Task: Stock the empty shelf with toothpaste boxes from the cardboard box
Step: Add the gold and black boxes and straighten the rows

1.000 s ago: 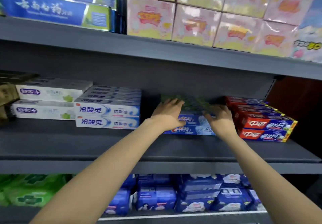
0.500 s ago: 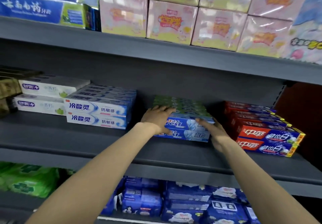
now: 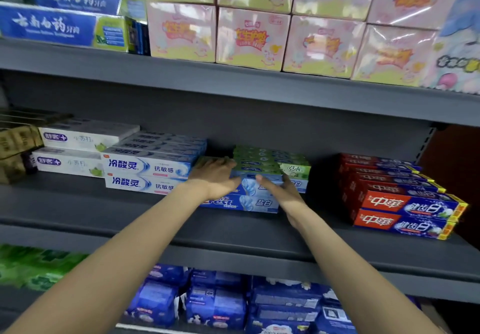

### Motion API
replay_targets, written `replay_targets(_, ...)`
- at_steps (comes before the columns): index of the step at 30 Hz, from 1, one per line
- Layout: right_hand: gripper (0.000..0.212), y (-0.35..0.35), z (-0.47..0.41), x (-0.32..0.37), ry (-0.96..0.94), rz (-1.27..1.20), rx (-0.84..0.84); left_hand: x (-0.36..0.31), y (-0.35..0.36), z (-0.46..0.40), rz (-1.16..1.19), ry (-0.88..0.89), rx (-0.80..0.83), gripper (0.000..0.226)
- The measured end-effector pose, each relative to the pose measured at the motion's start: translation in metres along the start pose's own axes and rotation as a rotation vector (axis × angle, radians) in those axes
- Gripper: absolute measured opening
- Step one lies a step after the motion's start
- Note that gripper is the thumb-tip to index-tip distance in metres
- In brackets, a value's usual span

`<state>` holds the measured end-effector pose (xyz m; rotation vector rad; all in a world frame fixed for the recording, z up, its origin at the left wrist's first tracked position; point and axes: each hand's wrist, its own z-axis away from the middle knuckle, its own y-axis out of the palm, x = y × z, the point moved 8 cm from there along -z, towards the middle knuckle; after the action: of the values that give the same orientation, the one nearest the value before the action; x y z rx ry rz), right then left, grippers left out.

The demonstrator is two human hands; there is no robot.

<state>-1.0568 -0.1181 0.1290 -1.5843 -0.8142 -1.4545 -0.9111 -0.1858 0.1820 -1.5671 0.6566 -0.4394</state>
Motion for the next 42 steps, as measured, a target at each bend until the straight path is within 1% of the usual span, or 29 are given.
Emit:
replay_targets(2,0.068,-0.011,0.003,0.007,-0.041,0.013,-0.06,-0.009,-0.007,-0.002,0.043,-0.003,-0.042,0.049)
replay_targets(5,0.037,-0.05,0.004,0.017,-0.185,0.13,-0.339,-0.028,-0.014,-0.01,0.1,0.022,-0.122,0.045)
replay_targets(6,0.032,-0.062,0.005,0.023,-0.239,0.188,-0.413,-0.034,-0.015,-0.014,0.11,0.042,-0.13,0.045)
replay_targets(7,0.032,-0.071,0.004,0.026,-0.274,0.244,-0.454,-0.039,-0.015,-0.02,0.115,0.059,-0.12,0.046)
replay_targets(8,0.036,-0.078,0.002,0.028,-0.289,0.29,-0.469,-0.042,-0.014,-0.026,0.116,0.072,-0.093,0.048)
replay_targets(10,0.047,-0.085,-0.01,0.028,-0.292,0.325,-0.436,-0.043,-0.011,-0.036,0.108,0.073,-0.038,0.055)
replay_targets(12,0.058,-0.085,-0.025,0.022,-0.246,0.308,-0.359,-0.037,-0.006,-0.046,0.102,0.048,-0.006,0.063)
replay_targets(15,0.066,-0.081,-0.049,0.004,-0.133,0.111,-0.254,-0.024,0.009,-0.053,0.125,-0.008,0.054,0.068)
replay_targets(18,0.064,-0.08,-0.067,-0.016,-0.006,-0.018,-0.236,-0.02,0.015,-0.055,0.142,-0.009,0.045,0.067)
replay_targets(21,0.049,-0.082,-0.082,-0.031,0.018,-0.117,-0.226,-0.024,0.011,-0.054,0.127,0.019,-0.015,0.063)
replay_targets(23,0.044,-0.083,-0.091,-0.036,0.026,-0.134,-0.226,-0.025,0.011,-0.053,0.122,0.031,-0.018,0.06)
replay_targets(24,0.048,-0.086,-0.1,-0.043,0.033,-0.127,-0.23,-0.026,0.011,-0.052,0.121,0.034,-0.012,0.059)
replay_targets(26,0.067,-0.092,-0.11,-0.049,0.045,-0.115,-0.244,-0.025,0.011,-0.051,0.124,0.035,-0.002,0.059)
replay_targets(27,0.07,-0.092,-0.11,-0.049,0.062,-0.119,-0.241,-0.025,0.011,-0.052,0.13,0.034,-0.004,0.059)
replay_targets(28,0.065,-0.089,-0.102,-0.044,0.07,-0.122,-0.241,-0.025,0.01,-0.052,0.134,0.031,-0.011,0.059)
replay_targets(30,0.045,-0.078,-0.082,-0.031,0.085,-0.133,-0.245,-0.024,0.009,-0.053,0.132,0.023,-0.036,0.056)
replay_targets(32,0.041,-0.065,-0.073,-0.024,0.092,-0.164,-0.187,-0.023,0.007,-0.054,0.14,0.003,-0.073,0.051)
replay_targets(34,0.045,-0.049,-0.071,-0.018,0.101,-0.193,-0.104,-0.021,0.004,-0.056,0.126,-0.001,-0.074,0.047)
replay_targets(37,0.061,-0.024,-0.066,-0.005,0.113,-0.176,0.047,-0.014,0.0,-0.06,0.099,0.009,-0.035,0.043)
replay_targets(39,0.073,-0.013,-0.062,0.0,0.134,-0.195,0.1,-0.006,-0.001,-0.06,0.104,0.01,-0.021,0.044)
replay_targets(42,0.083,-0.01,-0.06,-0.003,0.174,-0.267,0.135,-0.004,0.004,-0.054,0.178,0.037,0.035,0.047)
